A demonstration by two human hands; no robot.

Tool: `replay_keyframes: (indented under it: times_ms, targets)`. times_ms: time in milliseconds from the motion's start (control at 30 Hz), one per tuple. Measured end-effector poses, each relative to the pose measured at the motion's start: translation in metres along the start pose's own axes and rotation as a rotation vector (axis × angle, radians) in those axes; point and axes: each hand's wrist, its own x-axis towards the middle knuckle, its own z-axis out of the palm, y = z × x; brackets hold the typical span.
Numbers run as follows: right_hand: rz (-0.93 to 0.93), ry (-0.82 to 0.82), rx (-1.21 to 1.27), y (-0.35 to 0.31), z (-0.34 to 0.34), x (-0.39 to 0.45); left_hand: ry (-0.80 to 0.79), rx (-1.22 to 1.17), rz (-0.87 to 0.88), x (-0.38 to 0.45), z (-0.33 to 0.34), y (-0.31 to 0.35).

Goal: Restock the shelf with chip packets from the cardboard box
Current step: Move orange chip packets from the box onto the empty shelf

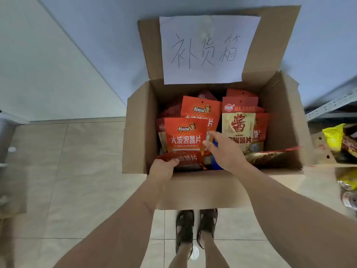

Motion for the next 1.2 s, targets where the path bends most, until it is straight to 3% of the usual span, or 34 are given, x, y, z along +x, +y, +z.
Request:
replay_keyframes:
  times_ms: [100,200,333,500,800,967,1200]
  targets:
    - [0.177,-0.019,0.273,0.015,0.011,0.045,0.016,-0.023,-0.108,0.031,0.001,0.0]
    - [0.306,-0.139,0.421,0.027,0.024,0.074,-0.034,0.031,-0.201,0.057,0.001,-0.004]
    - [0.36,-0.325,0.502,0.05,0.046,0.099,-0.125,0.151,-0.191,0.081,0.002,-0.007]
    - [0.379,-0.431,0.441,0.063,0.066,0.111,-0.206,0.278,-0.099,0.095,0.007,-0.008]
    - [0.423,-0.321,0.764,0.093,0.065,0.125,-0.365,0.218,-0.031,0.121,0.028,-0.008]
    - [0.42,-0.268,0.74,0.099,0.056,0.126,-0.453,0.166,-0.03,0.119,0.04,-0.001]
    - [0.433,-0.194,0.957,0.098,0.029,0.117,-0.467,0.046,0.019,0.094,0.015,0.007]
